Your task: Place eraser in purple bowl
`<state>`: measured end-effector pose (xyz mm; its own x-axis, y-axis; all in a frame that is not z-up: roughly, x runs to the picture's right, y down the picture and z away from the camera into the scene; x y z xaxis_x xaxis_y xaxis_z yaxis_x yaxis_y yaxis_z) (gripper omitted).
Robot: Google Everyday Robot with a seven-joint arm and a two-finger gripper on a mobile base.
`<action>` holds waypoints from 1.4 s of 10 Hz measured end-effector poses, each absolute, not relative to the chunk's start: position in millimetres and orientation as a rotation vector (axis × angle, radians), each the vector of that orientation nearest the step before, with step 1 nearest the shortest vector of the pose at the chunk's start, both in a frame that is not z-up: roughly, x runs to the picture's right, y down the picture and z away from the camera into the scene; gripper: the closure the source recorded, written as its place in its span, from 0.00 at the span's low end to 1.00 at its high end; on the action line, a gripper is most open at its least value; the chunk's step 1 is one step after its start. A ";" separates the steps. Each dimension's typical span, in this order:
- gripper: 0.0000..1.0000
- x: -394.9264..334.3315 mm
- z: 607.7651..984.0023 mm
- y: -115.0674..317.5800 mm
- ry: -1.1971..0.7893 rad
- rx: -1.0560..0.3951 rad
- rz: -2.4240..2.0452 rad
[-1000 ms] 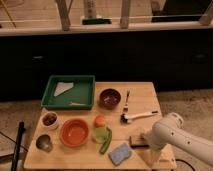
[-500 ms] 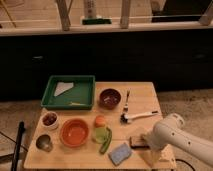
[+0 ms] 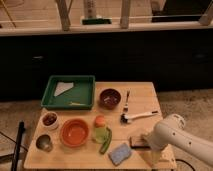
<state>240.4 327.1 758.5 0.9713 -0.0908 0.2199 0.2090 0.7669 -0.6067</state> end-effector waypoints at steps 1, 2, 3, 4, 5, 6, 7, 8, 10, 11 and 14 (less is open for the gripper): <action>0.20 240.3 758.2 327.3 -0.185 -0.678 -0.160; 0.20 239.3 757.8 326.3 -0.187 -0.677 -0.159; 0.20 238.2 757.6 325.6 -0.188 -0.676 -0.157; 0.20 237.0 757.6 324.6 -0.189 -0.675 -0.148; 0.20 235.5 758.7 324.5 -0.191 -0.672 -0.140; 0.20 233.8 759.8 324.1 -0.191 -0.670 -0.136; 0.22 231.7 761.4 323.7 -0.191 -0.666 -0.133; 0.29 229.3 763.4 324.0 -0.189 -0.662 -0.131; 0.49 223.7 766.9 321.6 -0.186 -0.655 -0.134; 0.61 221.9 767.0 321.9 -0.183 -0.666 -0.134; 0.91 221.9 767.2 320.5 -0.181 -0.664 -0.136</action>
